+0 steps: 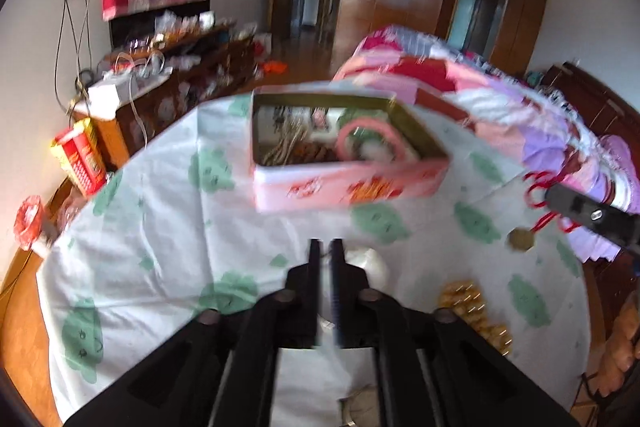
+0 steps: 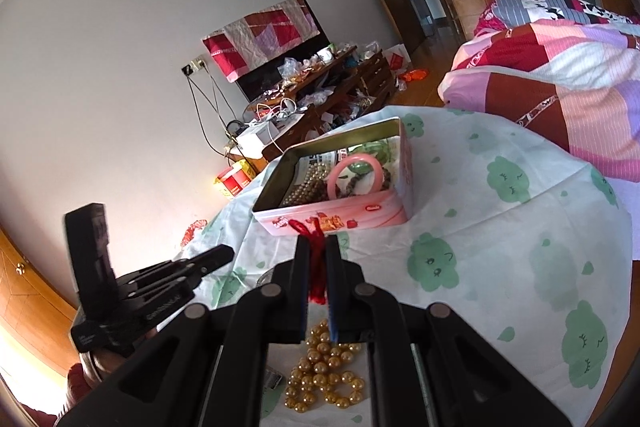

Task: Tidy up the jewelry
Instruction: 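Grasp the silver bangle with the left tool while the right tool lifts the gold beads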

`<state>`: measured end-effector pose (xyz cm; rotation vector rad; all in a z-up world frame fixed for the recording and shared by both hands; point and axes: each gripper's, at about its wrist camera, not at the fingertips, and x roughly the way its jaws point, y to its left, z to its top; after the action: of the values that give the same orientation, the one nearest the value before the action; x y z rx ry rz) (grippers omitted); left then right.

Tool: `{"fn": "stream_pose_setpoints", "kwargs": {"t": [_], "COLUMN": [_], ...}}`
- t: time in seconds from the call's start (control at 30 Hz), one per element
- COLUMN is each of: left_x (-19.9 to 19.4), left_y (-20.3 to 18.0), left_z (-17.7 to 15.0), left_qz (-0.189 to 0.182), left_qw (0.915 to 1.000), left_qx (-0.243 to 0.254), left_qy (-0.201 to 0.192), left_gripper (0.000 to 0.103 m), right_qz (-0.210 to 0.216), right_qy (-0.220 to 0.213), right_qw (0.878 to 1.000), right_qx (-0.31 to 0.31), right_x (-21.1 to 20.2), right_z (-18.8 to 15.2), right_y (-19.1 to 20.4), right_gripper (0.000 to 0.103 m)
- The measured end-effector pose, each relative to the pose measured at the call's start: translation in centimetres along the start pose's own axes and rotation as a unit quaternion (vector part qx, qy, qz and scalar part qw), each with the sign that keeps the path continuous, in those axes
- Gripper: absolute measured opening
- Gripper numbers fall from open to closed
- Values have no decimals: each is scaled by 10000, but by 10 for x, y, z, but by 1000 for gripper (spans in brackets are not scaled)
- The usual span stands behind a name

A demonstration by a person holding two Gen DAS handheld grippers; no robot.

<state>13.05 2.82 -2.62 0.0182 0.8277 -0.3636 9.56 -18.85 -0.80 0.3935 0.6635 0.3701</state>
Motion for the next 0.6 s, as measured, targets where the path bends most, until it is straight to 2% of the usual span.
{"fn": "stream_pose_setpoints", "kwargs": {"t": [0.03, 0.07, 0.17, 0.23, 0.37, 0.47, 0.53, 0.6], "left_x": [5, 9, 12, 25, 53, 55, 54, 51], "left_y": [0, -2, -11, -19, -31, -39, -36, -31], "left_z": [-2, -4, -7, -6, -4, -5, -6, -7], "left_qz": [14, -13, -370, -294, -12, 196, 219, 157], "left_qw": [9999, 9997, 9993, 9991, 9952, 9936, 9942, 9953], "left_qx": [-15, -40, 48, 219, 478, 690, 637, 515], "left_qy": [134, 251, 82, 219, 857, 871, 843, 808], "left_gripper": [48, 64, 68, 72, 73, 73, 67, 67], "right_qz": [-29, -39, 2, 11, -1, -5, -19, -28], "right_qy": [20, 41, 132, 169, 193, 184, 182, 166], "right_qw": [10000, 10000, 9999, 9998, 9998, 9998, 9997, 9998], "right_qx": [-26, -36, 35, 81, 69, 110, 135, 135], "right_x": [1, 3, 8, 9, 9, 8, 7, 7], "right_z": [-2, -3, -7, -8, -10, -11, -11, -10], "right_y": [0, 0, -3, -5, -5, -6, -7, -7], "right_gripper": [10, 10, 10, 10, 10, 10, 10, 10]}}
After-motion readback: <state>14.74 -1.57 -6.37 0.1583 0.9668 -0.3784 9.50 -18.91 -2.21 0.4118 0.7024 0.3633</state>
